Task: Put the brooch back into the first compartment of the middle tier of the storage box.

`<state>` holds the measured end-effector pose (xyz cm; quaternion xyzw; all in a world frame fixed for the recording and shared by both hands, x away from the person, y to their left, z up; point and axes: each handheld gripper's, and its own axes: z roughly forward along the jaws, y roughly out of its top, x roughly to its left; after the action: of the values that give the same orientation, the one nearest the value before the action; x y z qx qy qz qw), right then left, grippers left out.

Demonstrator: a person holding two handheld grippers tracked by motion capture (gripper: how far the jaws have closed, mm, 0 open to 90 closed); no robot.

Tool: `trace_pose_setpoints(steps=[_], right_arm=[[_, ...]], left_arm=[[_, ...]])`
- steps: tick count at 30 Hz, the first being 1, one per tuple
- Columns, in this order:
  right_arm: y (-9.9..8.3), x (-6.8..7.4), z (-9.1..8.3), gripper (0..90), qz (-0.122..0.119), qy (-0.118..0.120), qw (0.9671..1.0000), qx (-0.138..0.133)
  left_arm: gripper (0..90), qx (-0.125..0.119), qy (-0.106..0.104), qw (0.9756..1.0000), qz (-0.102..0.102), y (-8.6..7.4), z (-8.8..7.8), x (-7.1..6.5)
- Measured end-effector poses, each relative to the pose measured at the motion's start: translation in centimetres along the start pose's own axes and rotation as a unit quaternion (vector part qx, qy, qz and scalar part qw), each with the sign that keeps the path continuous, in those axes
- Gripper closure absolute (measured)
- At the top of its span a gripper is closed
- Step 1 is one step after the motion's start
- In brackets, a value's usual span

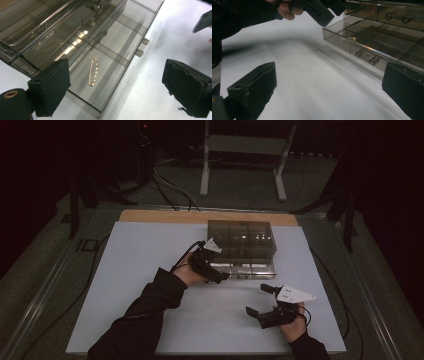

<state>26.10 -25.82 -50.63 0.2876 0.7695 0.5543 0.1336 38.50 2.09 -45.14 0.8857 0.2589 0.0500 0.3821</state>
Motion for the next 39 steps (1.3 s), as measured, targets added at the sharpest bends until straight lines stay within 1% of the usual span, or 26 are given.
trace_pose_setpoints(steps=[1, 2, 3, 6, 7, 9, 10, 14, 15, 16, 17, 21, 23, 24, 25, 27, 29, 31, 33, 34, 36, 39], right_arm=[[0.0, 0.0, 0.0, 0.0, 0.000, 0.000, 1.0000, 0.000], [0.0, 0.0, 0.0, 0.0, 0.001, 0.000, 1.0000, 0.000], [0.0, -0.1, 0.0, 0.0, 0.003, -0.001, 1.0000, 0.000], [0.0, 0.0, 0.1, 0.0, 0.001, -0.001, 1.0000, 0.000], [0.0, 0.0, 0.1, 0.0, 0.000, -0.001, 1.0000, 0.000], [0.0, 0.0, 0.1, 0.0, 0.003, 0.000, 1.0000, 0.000], [0.0, 0.0, 0.1, 0.0, 0.002, -0.001, 1.0000, 0.000], [0.0, 0.0, 0.1, 0.0, 0.004, -0.001, 1.0000, 0.000], [0.0, 0.0, 0.1, 0.0, 0.003, -0.001, 1.0000, 0.000], [0.0, 0.0, 0.1, 0.0, 0.002, -0.001, 1.0000, 0.000], [0.0, 0.0, 0.2, 0.0, 0.001, -0.001, 1.0000, 0.001], [0.0, -0.1, 0.2, 0.0, 0.002, -0.001, 1.0000, 0.001], [0.0, -0.1, 0.2, 0.0, 0.001, -0.001, 1.0000, 0.002], [0.0, -0.1, 0.2, 0.0, 0.002, -0.002, 1.0000, 0.001], [0.1, -0.1, 0.3, 0.0, 0.002, 0.000, 1.0000, 0.001], [0.1, 0.0, 0.3, 0.0, -0.001, 0.000, 1.0000, 0.002], [0.1, 0.0, 0.3, 0.0, -0.001, 0.000, 1.0000, 0.001], [0.1, -0.1, 0.3, 0.0, 0.001, 0.000, 1.0000, 0.001], [0.1, -0.1, 0.4, 0.0, 0.000, 0.001, 1.0000, 0.003], [0.1, -0.1, 0.4, 0.0, 0.000, 0.001, 1.0000, 0.003], [0.1, -0.1, 0.4, 0.0, 0.001, 0.002, 1.0000, 0.003], [0.1, -0.1, 0.3, 0.0, -0.001, 0.001, 1.0000, 0.001]], left_arm=[[5.0, 0.000, 0.003, 1.0000, 0.001, 0.0, -0.2, 0.0], [2.9, -0.002, 0.001, 1.0000, -0.001, 0.0, -0.4, 0.0], [2.6, -0.008, -0.004, 1.0000, -0.004, 0.0, -0.6, 0.0], [1.4, -0.012, -0.003, 0.9999, 0.001, 0.1, -1.0, -0.1], [0.6, -0.014, 0.000, 0.9999, 0.000, 0.1, -1.1, -0.1], [0.5, -0.022, -0.005, 0.9997, -0.003, 0.0, -1.3, -0.1], [0.5, -0.023, -0.002, 0.9997, 0.000, 0.0, -1.4, 0.0], [0.6, -0.033, -0.005, 0.9994, 0.004, -0.2, -1.6, 0.1], [0.6, -0.035, -0.003, 0.9994, 0.005, -0.3, -1.6, 0.1], [0.6, -0.035, 0.005, 0.9993, 0.010, -0.4, -1.7, 0.1], [0.6, -0.034, 0.007, 0.9993, 0.016, -0.4, -1.8, 0.1], [0.3, -0.045, -0.001, 0.9989, 0.009, -0.5, -2.3, 0.3], [0.3, -0.052, -0.011, 0.9986, 0.003, -0.5, -2.5, 0.5], [0.3, -0.052, -0.011, 0.9986, 0.003, -0.5, -2.5, 0.5], [0.3, -0.058, -0.004, 0.9983, 0.006, -0.7, -3.0, 0.5], [0.3, -0.062, -0.009, 0.9980, 0.004, -0.7, -3.2, 0.6], [0.3, -0.066, -0.002, 0.9978, 0.007, -0.8, -3.5, 0.6], [0.3, -0.072, -0.011, 0.9974, 0.002, -0.9, -3.8, 0.7], [0.3, -0.073, -0.009, 0.9973, 0.005, -0.9, -4.1, 0.8], [0.3, -0.075, -0.007, 0.9972, 0.004, -1.0, -4.3, 0.8], [0.3, -0.078, -0.009, 0.9969, -0.001, -1.2, -4.6, 1.0], [0.4, -0.080, -0.009, 0.9967, 0.000, -1.3, -4.9, 1.1]])
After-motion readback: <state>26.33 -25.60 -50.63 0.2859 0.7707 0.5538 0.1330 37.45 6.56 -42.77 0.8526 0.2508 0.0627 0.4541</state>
